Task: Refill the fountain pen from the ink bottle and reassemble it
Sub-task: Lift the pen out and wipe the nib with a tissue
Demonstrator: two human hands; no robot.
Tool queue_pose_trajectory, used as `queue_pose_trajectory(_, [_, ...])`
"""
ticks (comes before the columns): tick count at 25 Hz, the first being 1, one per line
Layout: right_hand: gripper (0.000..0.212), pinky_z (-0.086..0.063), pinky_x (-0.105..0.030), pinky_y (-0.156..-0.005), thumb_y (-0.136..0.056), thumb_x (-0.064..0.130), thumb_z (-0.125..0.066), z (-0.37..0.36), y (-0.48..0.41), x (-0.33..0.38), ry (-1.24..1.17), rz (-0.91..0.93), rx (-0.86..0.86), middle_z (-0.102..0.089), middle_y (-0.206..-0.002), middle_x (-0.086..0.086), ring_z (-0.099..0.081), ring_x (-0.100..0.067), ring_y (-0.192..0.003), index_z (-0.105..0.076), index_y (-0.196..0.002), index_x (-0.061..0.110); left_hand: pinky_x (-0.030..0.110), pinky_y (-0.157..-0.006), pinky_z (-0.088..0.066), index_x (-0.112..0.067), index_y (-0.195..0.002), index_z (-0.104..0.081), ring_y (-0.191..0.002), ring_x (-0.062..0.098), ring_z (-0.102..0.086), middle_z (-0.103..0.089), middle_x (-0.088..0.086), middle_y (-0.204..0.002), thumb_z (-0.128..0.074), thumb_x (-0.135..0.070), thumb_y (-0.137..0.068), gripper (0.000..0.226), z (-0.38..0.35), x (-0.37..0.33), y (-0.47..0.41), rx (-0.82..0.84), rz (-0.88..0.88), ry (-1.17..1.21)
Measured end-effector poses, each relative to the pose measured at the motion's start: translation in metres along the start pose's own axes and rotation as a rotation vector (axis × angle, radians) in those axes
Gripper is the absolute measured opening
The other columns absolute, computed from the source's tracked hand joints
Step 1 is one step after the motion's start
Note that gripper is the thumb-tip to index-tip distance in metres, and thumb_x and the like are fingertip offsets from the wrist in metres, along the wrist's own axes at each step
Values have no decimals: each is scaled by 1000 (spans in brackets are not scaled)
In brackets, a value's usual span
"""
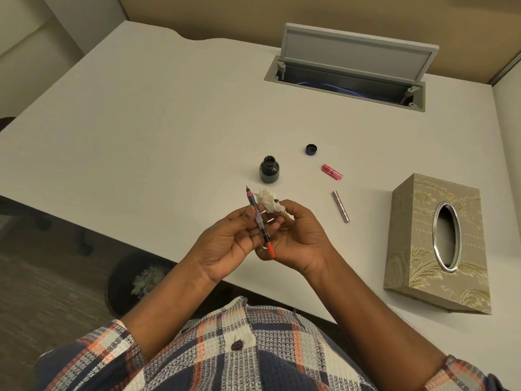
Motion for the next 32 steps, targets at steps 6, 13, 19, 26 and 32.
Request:
queue_pose_trajectory(6, [37, -41, -31, -76, -62, 6, -66, 11, -5, 4, 104, 15, -8, -57, -90, 3, -50, -3, -43, -65, -99, 9, 44, -84, -56, 0, -88, -72, -105, 40, -65, -66, 25, -113, -88, -15, -55, 40, -3, -3, 2, 85, 12, 17])
queue_pose_trajectory(13, [26, -44, -35, -69, -63, 4, -63, 10, -5, 6, 283, -8, -48, -61, -84, -6, -57, -16, -69, -62, -89, 9, 41, -84, -57, -3, -85, -76, -94, 27, -71, -73, 14, -99, -65, -15, -72, 20, -1, -7, 2, 16, -11, -78])
queue_pose_trajectory(19, [48, -46, -34, -69, -52, 2, -74, 18, -8, 7, 310, 21, -91, -60, -83, -8, -55, -17, -76, -57, -97, 9, 37, -84, -57, -4, -87, -76, -94, 23, -71, -73, 14, -100, -54, -12, -79, 25, 6, -3, 1, -25, 2, -112])
queue_pose_trajectory(26, [15, -44, -33, -72, -76, -3, -69, 21, 5, 33, 451, 213, -238, -63, -86, -7, -57, -19, -80, -63, -76, 11, 37, -88, -55, -6, -82, -76, -93, 23, -71, -73, 12, -100, -55, -11, -79, 23, 11, -2, -3, -59, -7, -109])
queue_pose_trajectory(32, [21, -48, -29, -58, -76, -10, -65, 21, 8, 41, 467, 228, -275, -62, -83, -9, -56, -23, -87, -63, -73, 10, 31, -80, -58, -5, -80, -76, -91, 22, -71, -74, 12, -100, -54, -10, -78, 23, 8, -4, -3, -50, -29, -176])
Point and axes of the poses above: each hand's wrist, its own y-axis away from the middle knuckle, its own z-axis out of the back of the hand, x = y × z, the point moved 10 cm from there along -y, towards the middle knuckle
